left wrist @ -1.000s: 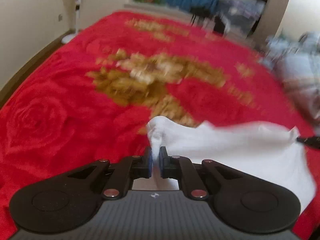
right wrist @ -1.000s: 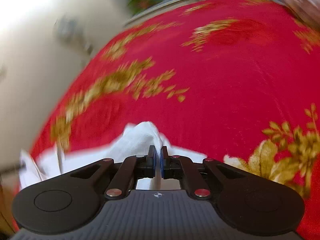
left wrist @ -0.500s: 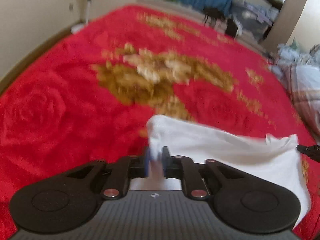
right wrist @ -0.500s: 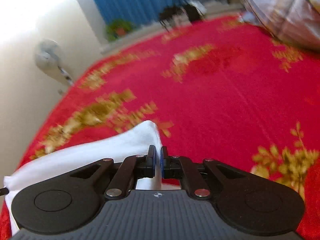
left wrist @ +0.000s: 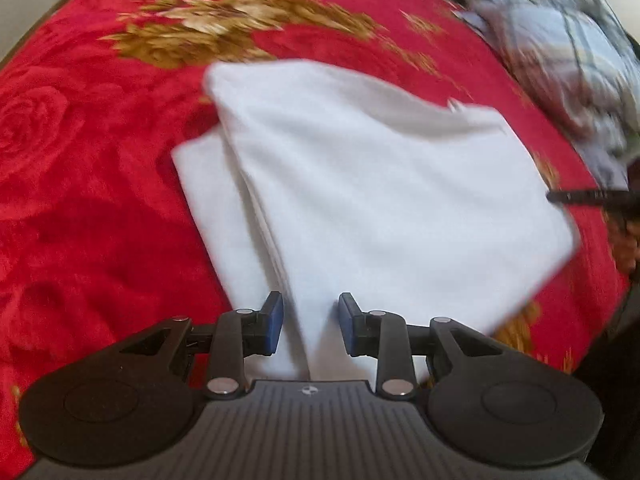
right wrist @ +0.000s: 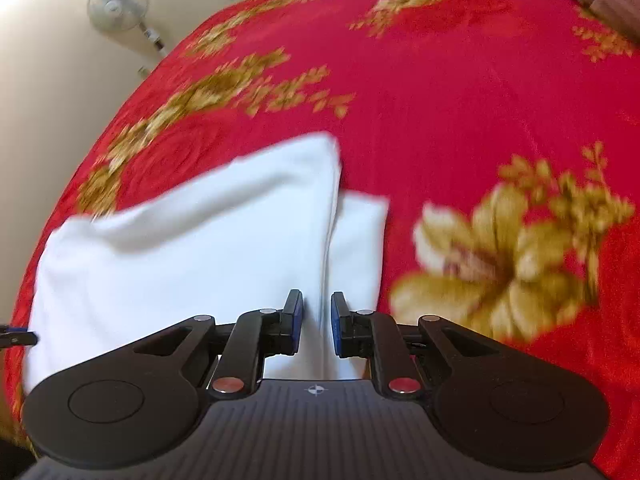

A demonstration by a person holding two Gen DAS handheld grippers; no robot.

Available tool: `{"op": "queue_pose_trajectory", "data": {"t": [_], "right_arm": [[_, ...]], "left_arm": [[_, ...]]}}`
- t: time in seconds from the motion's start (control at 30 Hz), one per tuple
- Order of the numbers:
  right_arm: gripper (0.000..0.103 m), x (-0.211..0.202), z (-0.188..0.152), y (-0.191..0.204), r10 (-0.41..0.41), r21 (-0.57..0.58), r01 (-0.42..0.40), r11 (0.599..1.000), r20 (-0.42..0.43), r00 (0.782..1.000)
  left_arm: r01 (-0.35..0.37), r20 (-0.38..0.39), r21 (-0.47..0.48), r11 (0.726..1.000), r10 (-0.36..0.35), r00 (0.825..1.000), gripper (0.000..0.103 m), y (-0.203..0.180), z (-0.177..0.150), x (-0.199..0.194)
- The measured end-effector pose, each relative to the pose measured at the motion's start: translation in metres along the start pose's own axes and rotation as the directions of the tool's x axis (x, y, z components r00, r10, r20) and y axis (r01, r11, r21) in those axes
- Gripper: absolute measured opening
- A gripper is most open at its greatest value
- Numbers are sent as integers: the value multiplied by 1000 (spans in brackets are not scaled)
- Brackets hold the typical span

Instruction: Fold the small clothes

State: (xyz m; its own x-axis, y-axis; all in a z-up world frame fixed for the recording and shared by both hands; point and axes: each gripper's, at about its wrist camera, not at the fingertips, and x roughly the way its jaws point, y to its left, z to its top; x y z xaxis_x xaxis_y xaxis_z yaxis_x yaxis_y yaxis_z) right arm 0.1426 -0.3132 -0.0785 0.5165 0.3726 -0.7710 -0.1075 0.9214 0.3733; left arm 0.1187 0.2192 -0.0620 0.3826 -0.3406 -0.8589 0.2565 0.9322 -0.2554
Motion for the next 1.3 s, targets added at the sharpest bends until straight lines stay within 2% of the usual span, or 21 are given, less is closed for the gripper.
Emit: {"op": "queue_pose_trajectory", "data": {"t": [0.1, 0.17, 0.2, 0.23, 0.3, 0.37, 0.4, 0.47, 0.53, 0.6, 0.67, 0.7, 0.77, 0.87, 0.97, 1.0, 1.07, 1.1, 1.13, 1.2, 1.3], "right_arm": [[17, -13, -21, 4, 14, -52, -16, 999, -30, 999], [17, -22, -33, 6, 27, -84, -30, 996, -38, 999], [17, -28, -37, 6, 31, -93, -35, 995, -37, 999], [16, -33, -40, 5, 39, -97, -42, 994, -37, 999], [4, -46, -40, 2, 50, -82, -50, 995, -4, 999], [3, -64, -37, -5, 110, -21, -109, 994, 61, 992], [3, -73, -36, -9, 135, 4, -136, 991, 90, 987], [3, -73, -38, -12, 124, 22, -127, 992, 91, 988], [3, -55, -42, -11, 41, 7, -41, 999, -6, 999], [3, -35, -48, -8, -38, -27, 35, 999, -103, 994], [5, -32, -48, 3, -86, -94, 75, 993, -112, 990], [5, -35, -46, 7, -96, -111, 86, 990, -94, 991], [7, -45, -41, 11, -103, -117, 99, 988, -34, 994], [11, -60, -32, 11, -71, -84, 77, 994, 62, 996], [13, -48, -23, 6, -3, -61, 6, 998, 50, 999], [13, -36, -24, 6, -15, -78, 16, 997, 11, 1000], [13, -18, -27, 9, -108, -141, 99, 985, -60, 992], [15, -15, -26, 9, -120, -147, 109, 983, -68, 990], [16, -17, -22, 9, -116, -134, 107, 985, -60, 991], [16, -27, -12, 10, -105, -106, 105, 989, 11, 994], [18, -37, -1, 12, -73, -67, 82, 994, 120, 990]], "left_arm": [[24, -19, 42, 999, -23, 1000, 33, -2, -17, -2], [15, -30, 71, 997, -13, 999, 17, -3, -25, -3], [16, -32, 82, 997, -14, 999, 4, -5, -27, -3], [26, -15, 86, 996, -25, 1000, 3, -4, -29, -9], [76, 63, 60, 995, -79, 995, 3, 2, -29, -32], [134, 140, 3, 991, -133, 981, 3, 13, -30, -54], [129, 137, -7, 992, -127, 982, 3, 16, -31, -55], [72, 47, 0, 997, -72, 996, 3, 17, -37, -40], [26, -71, 59, 998, -21, 997, 4, 7, -42, -18], [-1, -110, 133, 991, 16, 994, 7, -4, -45, -9], [2, -55, 140, 990, 6, 998, 8, -8, -38, -18], [10, -9, 130, 991, -9, 1000, 13, -7, -35, -26], [40, 87, 82, 996, -47, 995, 15, -2, -26, -40], [109, 143, 47, 993, -115, 983, 15, -1, -16, -43], [105, 89, 70, 992, -112, 990, 20, -8, -9, -23], [75, 43, 75, 994, -78, 996, 22, -9, -9, -11], [-4, -67, 81, 997, 10, 998, 22, -8, -9, 12], [-4, -77, 69, 998, 9, 997, 25, -5, -7, 14], [6, -55, 52, 999, -3, 999, 25, -2, -3, 9], [7, 56, 25, 1000, -8, 998, 25, 1, 6, -7], [40, 160, -49, 998, -32, 987, 25, 8, 22, -16]]}}
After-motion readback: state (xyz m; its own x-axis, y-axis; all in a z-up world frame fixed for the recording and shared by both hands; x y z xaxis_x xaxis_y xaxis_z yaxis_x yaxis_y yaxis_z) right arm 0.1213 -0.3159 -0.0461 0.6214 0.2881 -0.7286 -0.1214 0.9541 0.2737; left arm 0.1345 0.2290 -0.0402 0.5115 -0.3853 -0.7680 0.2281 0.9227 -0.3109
